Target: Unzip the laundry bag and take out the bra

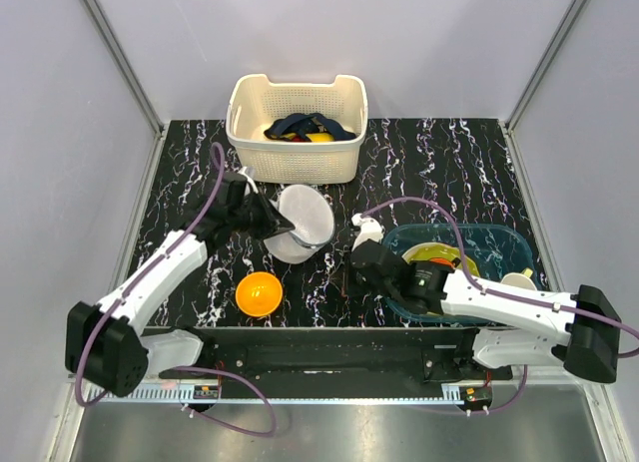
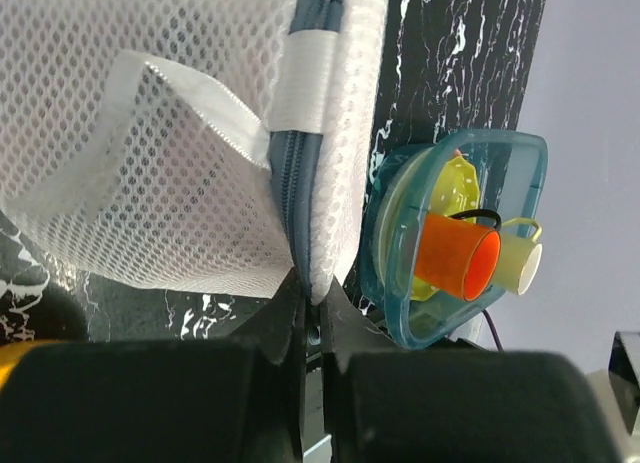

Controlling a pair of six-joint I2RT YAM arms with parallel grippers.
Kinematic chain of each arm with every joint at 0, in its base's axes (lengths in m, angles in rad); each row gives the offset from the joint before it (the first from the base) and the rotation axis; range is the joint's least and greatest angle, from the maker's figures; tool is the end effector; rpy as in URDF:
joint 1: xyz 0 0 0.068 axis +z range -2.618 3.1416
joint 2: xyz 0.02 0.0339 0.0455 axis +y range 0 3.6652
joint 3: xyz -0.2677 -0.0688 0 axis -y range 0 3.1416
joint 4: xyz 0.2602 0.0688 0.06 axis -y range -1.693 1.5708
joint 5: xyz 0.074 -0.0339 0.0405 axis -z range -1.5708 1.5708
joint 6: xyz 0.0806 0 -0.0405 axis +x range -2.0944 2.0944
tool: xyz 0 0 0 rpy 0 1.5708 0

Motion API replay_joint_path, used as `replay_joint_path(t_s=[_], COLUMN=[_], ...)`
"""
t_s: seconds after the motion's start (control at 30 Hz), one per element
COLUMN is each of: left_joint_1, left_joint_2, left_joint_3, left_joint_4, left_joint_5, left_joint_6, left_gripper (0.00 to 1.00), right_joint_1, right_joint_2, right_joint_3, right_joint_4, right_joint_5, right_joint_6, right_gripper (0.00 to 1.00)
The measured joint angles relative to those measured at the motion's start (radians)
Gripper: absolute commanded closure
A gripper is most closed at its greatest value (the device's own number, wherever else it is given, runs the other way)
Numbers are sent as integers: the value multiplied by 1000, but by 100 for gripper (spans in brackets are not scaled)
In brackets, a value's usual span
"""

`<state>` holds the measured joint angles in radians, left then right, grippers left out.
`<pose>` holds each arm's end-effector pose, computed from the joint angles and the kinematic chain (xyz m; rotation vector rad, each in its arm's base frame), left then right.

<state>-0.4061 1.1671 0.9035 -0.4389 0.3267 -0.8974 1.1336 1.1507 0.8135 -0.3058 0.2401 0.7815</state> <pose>0.2621 -0.1409 0.2527 -0.4141 2.4213 -1.0098 0.1436 0.2619 0.2371 -0.2670 2.2961 0.7839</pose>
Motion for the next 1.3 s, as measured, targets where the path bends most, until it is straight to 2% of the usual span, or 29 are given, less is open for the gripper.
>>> replay_joint_path(t_s=[0.03, 0.07, 0.1, 0.13, 0.23, 0.3, 0.43, 0.6, 0.67, 0.83, 1.03, 1.3], left_joint_1=[0, 0, 0, 0, 0, 0, 0, 0, 0, 0, 0, 1], left_joint_2=[24, 48, 68, 79, 70, 51, 23, 25, 30, 48, 51, 53], left_joint_3=[16, 33, 47, 55, 56, 56, 54, 38, 34, 25, -1, -10], left_joint_4=[-2, -4, -6, -6, -17, -26, -33, -31, -30, -12, 12, 34], left_joint_5=[-1, 0, 1, 2, 0, -2, -2, 3, 5, 17, 30, 38], left_joint_6=[12, 23, 35, 45, 61, 71, 88, 108, 114, 117, 116, 113], left_gripper=[92, 100, 100, 100, 100, 100, 100, 100, 100, 100, 100, 100], right_joint_1=[0, 0, 0, 0, 0, 0, -23, -211, -248, -246, -246, -246], right_joint_2=[9, 21, 34, 45, 50, 50, 68, 112, 145, 257, 289, 327], right_joint_3=[1, 3, 8, 14, 17, 17, 19, -41, -49, -16, -13, 0], right_joint_4=[0, 0, 0, 0, 5, 21, 65, 259, 307, 404, 467, 526], right_joint_5=[-1, -2, -2, 1, 6, 6, -31, -249, -312, -445, -489, -495], right_joint_6=[0, 0, 1, 4, 21, 19, 16, 34, 31, 18, 18, 21], right_gripper=[100, 100, 100, 94, 44, 36, 36, 24, 23, 24, 25, 16])
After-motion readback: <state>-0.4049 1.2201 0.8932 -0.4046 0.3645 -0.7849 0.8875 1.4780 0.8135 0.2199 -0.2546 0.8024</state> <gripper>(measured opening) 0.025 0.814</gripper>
